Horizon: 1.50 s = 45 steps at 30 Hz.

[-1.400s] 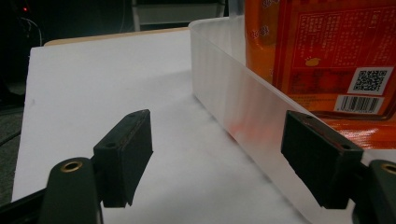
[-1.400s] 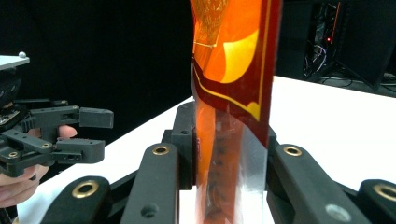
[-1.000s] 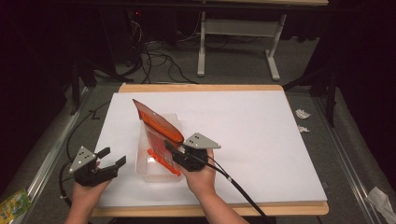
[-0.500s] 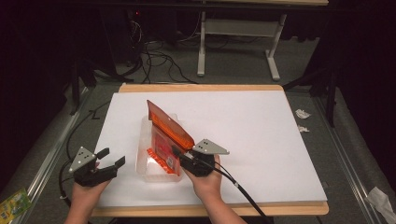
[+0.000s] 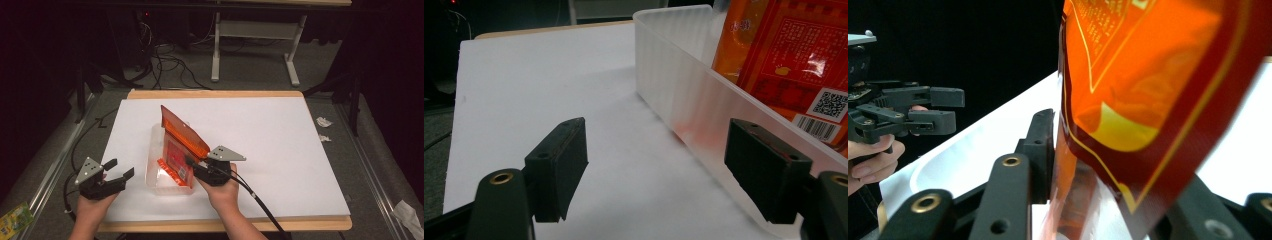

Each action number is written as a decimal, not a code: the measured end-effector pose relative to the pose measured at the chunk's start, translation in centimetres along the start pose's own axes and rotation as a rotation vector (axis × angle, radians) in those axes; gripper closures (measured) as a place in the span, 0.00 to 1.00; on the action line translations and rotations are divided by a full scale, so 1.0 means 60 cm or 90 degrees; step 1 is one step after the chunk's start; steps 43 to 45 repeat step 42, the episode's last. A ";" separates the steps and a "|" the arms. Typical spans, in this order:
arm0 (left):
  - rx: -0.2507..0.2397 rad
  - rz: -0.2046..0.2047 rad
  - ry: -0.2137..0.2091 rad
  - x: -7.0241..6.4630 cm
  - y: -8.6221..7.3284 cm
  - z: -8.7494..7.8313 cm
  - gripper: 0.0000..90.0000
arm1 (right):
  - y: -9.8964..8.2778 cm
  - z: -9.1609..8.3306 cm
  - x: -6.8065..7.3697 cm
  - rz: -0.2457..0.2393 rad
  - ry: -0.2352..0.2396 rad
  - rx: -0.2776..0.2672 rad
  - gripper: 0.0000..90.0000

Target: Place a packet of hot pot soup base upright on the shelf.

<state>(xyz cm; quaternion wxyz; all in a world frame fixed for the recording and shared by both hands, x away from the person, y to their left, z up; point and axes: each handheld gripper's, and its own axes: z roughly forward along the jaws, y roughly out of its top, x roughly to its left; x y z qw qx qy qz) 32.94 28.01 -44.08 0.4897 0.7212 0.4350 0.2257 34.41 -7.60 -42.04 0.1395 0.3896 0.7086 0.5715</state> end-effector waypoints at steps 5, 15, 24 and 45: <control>0.000 0.002 0.000 0.001 0.000 0.000 0.29 | 0.004 0.001 -0.007 0.009 0.008 0.006 0.52; 0.004 0.008 -0.003 -0.001 0.001 0.001 0.29 | 0.008 -0.012 -0.014 0.004 0.003 0.019 0.21; 0.007 0.010 -0.005 -0.002 -0.001 0.003 0.29 | 0.008 -0.099 -0.040 -0.019 -0.009 -0.005 0.18; 0.048 0.008 0.039 -0.005 -0.004 0.008 0.22 | -0.066 -0.337 -0.228 0.037 -0.217 -0.005 0.09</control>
